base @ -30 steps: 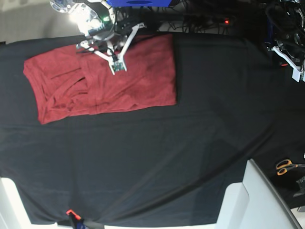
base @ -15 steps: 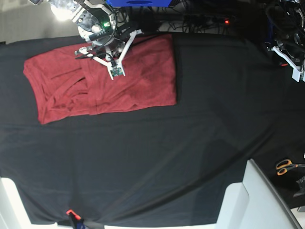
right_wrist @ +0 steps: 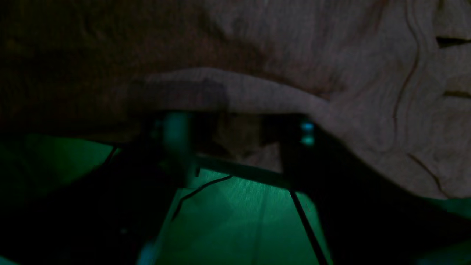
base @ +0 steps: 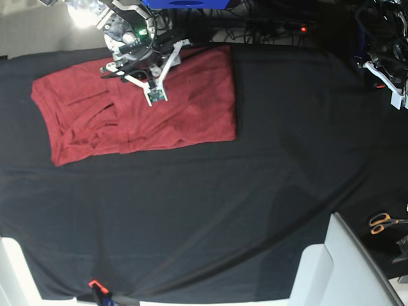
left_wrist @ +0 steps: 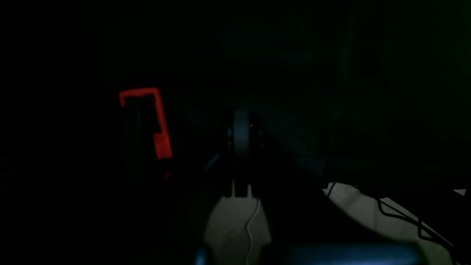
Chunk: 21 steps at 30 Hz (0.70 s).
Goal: Fold the T-shirt properly
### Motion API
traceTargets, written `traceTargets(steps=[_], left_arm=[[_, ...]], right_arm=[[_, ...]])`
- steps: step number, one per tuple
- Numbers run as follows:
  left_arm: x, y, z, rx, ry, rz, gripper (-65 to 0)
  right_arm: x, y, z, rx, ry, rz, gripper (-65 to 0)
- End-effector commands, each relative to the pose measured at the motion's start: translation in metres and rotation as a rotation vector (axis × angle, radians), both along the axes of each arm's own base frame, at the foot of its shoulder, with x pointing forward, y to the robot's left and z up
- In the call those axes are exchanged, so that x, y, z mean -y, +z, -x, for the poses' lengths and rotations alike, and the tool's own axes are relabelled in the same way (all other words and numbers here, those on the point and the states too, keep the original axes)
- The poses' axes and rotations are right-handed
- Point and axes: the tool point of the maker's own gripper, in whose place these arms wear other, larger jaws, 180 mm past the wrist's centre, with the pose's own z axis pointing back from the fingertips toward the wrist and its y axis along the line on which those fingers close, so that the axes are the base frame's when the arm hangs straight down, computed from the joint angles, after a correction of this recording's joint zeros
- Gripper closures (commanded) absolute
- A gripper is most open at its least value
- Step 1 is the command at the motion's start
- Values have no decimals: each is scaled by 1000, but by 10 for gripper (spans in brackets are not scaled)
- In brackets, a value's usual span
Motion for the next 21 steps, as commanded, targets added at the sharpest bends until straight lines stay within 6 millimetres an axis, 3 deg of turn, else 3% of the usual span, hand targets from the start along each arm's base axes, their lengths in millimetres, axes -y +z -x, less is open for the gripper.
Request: traceTargets(steps=[1,5,12,15,21], left_arm=[[-8,10,-6,26,-10,-21,0],[-8,10,-6,26,-10,-21,0],[-8,10,-6,28,-10,-21,0],[-8,10,-6,28,-10,-21,0],[-8,10,-6,28,-10,-21,0]], right_arm=[[-2,8,-8,37,-2,-13,-356],[4,7,-5,34,-44,0,-356],[11,28,0,68,-91,-26,-356],[23,34,-4,91,-146,-10,-356],[22,46,-8,121,-135,-32,-356]])
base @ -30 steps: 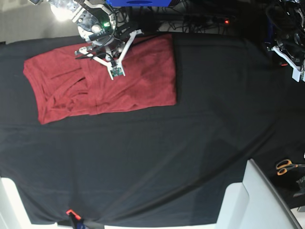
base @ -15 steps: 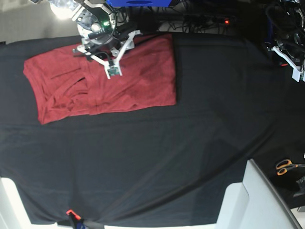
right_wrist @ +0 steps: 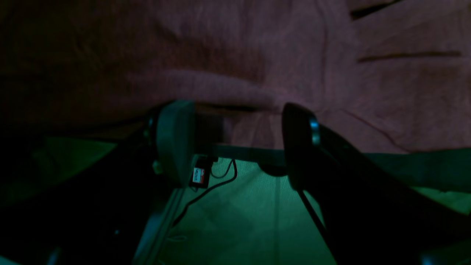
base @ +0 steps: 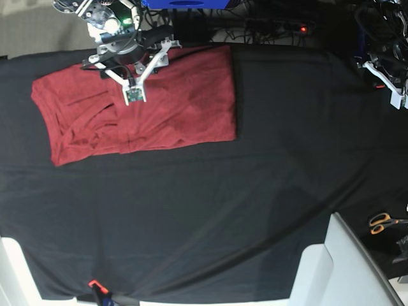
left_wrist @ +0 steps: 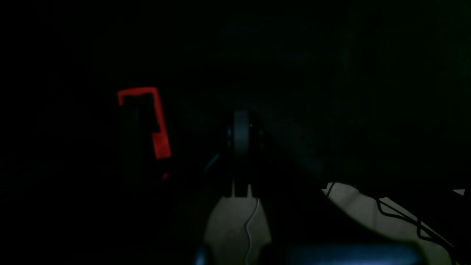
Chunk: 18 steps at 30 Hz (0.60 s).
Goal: Fold the T-shirt properly
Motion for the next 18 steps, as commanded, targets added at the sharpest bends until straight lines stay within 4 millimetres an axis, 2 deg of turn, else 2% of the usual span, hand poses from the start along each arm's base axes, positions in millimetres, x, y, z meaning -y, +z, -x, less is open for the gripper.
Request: traceTargets(steps=[1,4,8,13,15,17,18], left_arm=[[-8,11,-7,29,-11,-24,0],[-8,11,-7,29,-11,-24,0],[-8,11,-7,29,-11,-24,0],[-8,11,-7,29,-11,-24,0],[-8,11,-7,30,-11,-23,0],[-8,11,-7,31,-11,-23,0],[-8,11,-7,31,-11,-23,0]], right_arm=[[-3,11,-8,47,8,-17,-356],[-9,25,-13,77,13,-51,-356],[-13,31,-21,100,13,-63,-356],[-27,28,-27,111,78,-56,-354],[-28,18,-26,95,103,-31,-345],[-32,7,-24,72,108,-14,-278],[-30,0,-21,57,107,1,-218]])
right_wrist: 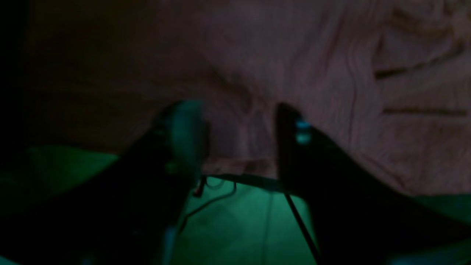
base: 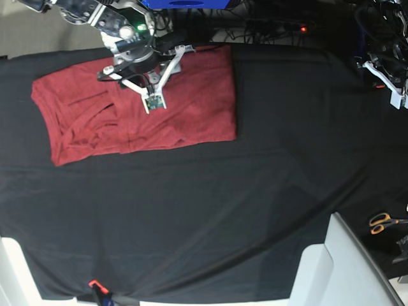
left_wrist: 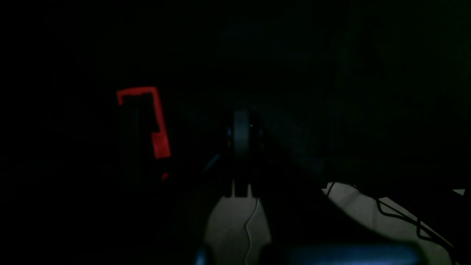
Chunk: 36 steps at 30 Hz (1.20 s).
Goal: Fold the T-shirt properly
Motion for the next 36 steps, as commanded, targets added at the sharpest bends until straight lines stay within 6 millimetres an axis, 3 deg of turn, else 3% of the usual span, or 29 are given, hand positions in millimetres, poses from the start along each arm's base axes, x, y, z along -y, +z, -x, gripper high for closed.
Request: traceTargets(steps=[1,3,4,14,19,22,25,28,30,33,36], left_arm=[[-9,12,-7,31,-11,-24,0],[-9,11,-7,30,-12,-25,0],[-9,11,-6,29,-12,-25,0],[-9,11,-7,30,-12,-25,0],[-9,11,-6,29,-12,-25,0],[-9,10,-4,24,-12,-25,0],[-9,10,-3,23,-12,-25,0],[-9,10,-4,24,-12,-25,0],[-9,10,-4,24,-12,-25,0],[-9,10,-4,24,-12,-25,0],[-9,10,-4,24,-12,-25,0]], right_arm=[[-2,2,-5,24,1,-1,-152],[-1,-3,-1,8,-2,9,-29],[0,-6,4,-3,-3,11,0],[11,-26,30,-74,-10,55,-15],[0,-11,30,-55,-6,4,-15],[-12,11,22,-13,-2,-60,-15],[-8,16,2,12,-29,-55,-15],[8,6,-29,41,-73,6,-15],[25,-6,-38,32,-102,60,-15],[43,-20,-37,5,-133,109,-15],[47,-26,-28,-17,-141,121,-15]])
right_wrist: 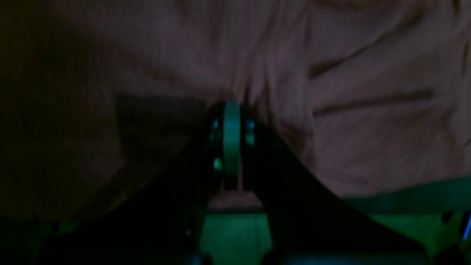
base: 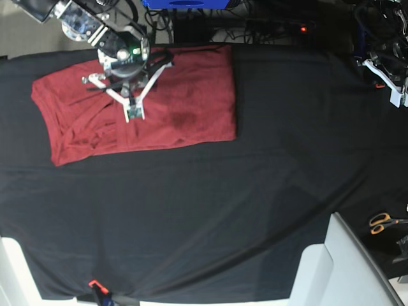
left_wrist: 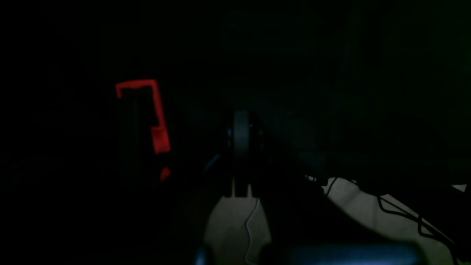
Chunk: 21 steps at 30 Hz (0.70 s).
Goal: Fold the T-shirt properly
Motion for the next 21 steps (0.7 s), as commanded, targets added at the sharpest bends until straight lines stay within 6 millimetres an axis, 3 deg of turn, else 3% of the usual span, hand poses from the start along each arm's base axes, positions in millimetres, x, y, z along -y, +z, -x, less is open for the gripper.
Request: traceTargets(steps=[1,6,11,13,15,18,21], left_arm=[[-9,12,-9,35,-12,-25,0],[-9,12,-10,38,-12,-25,0],[-9,12,-10,38,-12,-25,0],[-9,12,-9,37,-12,-25,0],[-9,12,-9,35,-12,-25,0],[-10,12,-8,35,-8,-27,0],[-10,12,-7,34,-8,-27,0]], right_arm=[[0,7,-10,39,-2,-6,-15],[-2,3,3,15,-1,-10,-15],[-6,9,-1,33,2,-28,-15],[-12,24,-10,74,2,-61,-15],[-5,45,-29,139,-45,-94,-21],[23,85,-61,264,-138,-121,-32],[63,120,-92,375,-268,-140,-129]])
